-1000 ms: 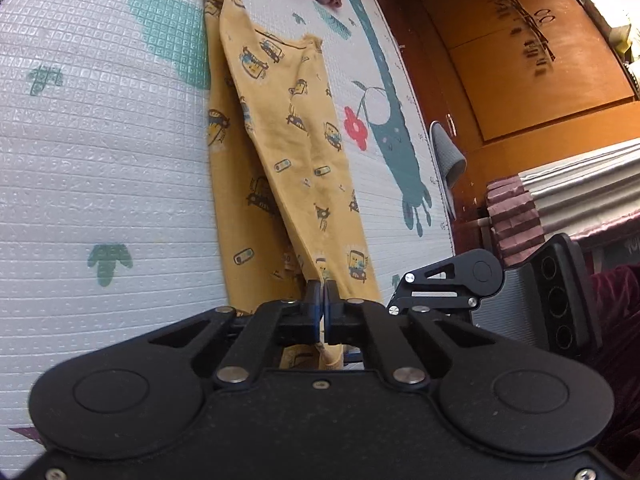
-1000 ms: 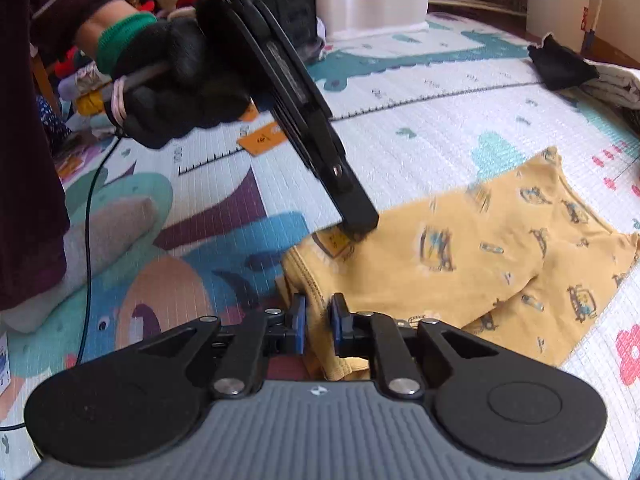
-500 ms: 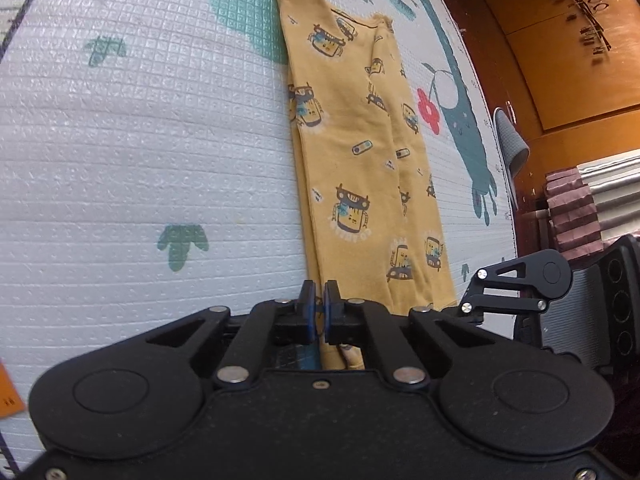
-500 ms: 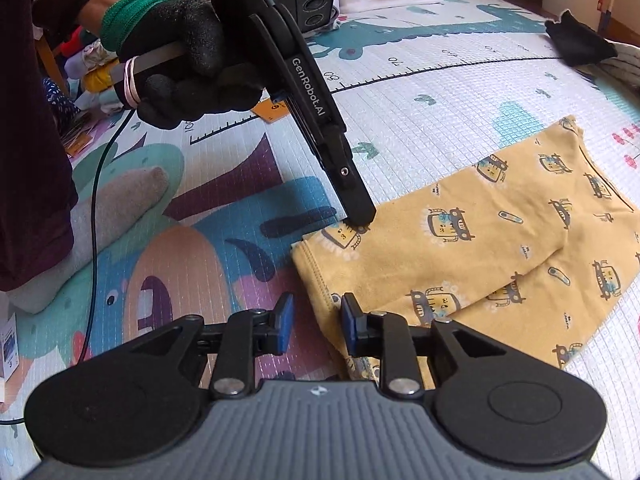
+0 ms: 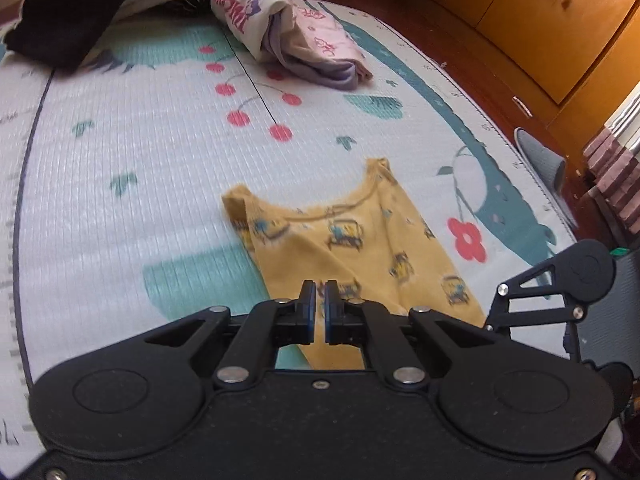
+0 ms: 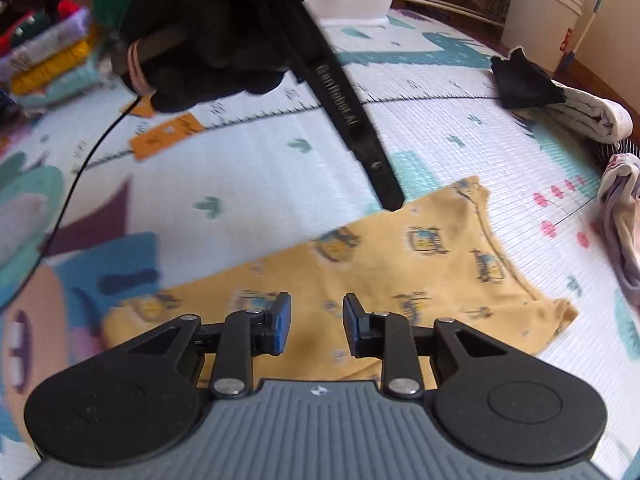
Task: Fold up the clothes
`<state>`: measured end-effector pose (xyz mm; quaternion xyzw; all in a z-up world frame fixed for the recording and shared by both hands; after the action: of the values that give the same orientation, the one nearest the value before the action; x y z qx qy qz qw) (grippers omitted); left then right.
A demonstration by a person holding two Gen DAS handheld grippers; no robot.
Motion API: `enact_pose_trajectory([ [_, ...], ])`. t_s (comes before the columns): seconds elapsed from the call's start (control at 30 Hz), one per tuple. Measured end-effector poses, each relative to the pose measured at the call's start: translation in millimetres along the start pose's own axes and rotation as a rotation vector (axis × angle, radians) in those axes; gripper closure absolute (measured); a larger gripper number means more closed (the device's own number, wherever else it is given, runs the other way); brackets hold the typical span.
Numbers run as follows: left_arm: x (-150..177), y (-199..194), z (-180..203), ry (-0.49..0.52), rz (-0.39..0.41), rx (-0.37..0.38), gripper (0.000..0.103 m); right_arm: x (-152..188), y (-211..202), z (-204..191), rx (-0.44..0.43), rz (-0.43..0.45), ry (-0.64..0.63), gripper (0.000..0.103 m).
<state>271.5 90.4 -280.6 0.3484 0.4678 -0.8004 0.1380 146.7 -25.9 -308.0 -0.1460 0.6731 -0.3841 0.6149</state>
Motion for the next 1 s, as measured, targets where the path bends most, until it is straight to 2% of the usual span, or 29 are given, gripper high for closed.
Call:
enact_pose_trajectory([
  [0.07,-13,17,-10,0.022,0.012,-0.023,0.103,5,13,14,0.022,-0.037,0.001,0.073],
  [0.17,-23,37,-27,0.006,-0.020,-0.080,0.103,4,16,23,0.015,-0.049,0.086,0.073],
  [0.3,-41,34,-33,-0.003,0.026,-0.089,0.103,-3,6,15,0.013,-0.003,0.107,0.073],
  [0.33,-41,37,-32,0.002,0.018,-0.094,0.103,-6,2,13,0.018,0.022,0.102,0.073],
  [0.47,-37,51,-29,0.059,-0.028,-0.143,0.103,-6,16,20,0.039,0.008,0.113,0.068],
  [0.5,-39,47,-29,0.051,-0.012,-0.139,0.103,-2,23,25,0.033,-0.030,0.144,0.068],
  [0.6,-44,30,-27,0.009,0.036,-0.113,0.103,-4,18,35,0.020,-0.011,0.242,0.068],
  [0.7,-37,36,-23,0.037,0.021,-0.115,0.103,-11,6,37,0.016,0.034,0.237,0.068],
  [0.9,-23,49,-16,0.091,-0.010,-0.119,0.103,-14,23,48,0.039,0.027,0.248,0.068],
  [1.0,-30,50,-22,0.028,-0.014,-0.120,0.102,-8,33,48,0.044,-0.020,0.242,0.068],
])
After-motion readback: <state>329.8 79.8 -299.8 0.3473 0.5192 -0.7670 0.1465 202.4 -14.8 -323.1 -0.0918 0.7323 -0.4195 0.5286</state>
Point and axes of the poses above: each gripper's, at about its wrist camera, not at the fingertips, and y roughly the way its jaws point, z to its right, x to its underside, the point moved 6 cm from there along y, roughly the way its jaws point, and after that the axes turned 11 degrees about z, right-handed, at the moved point
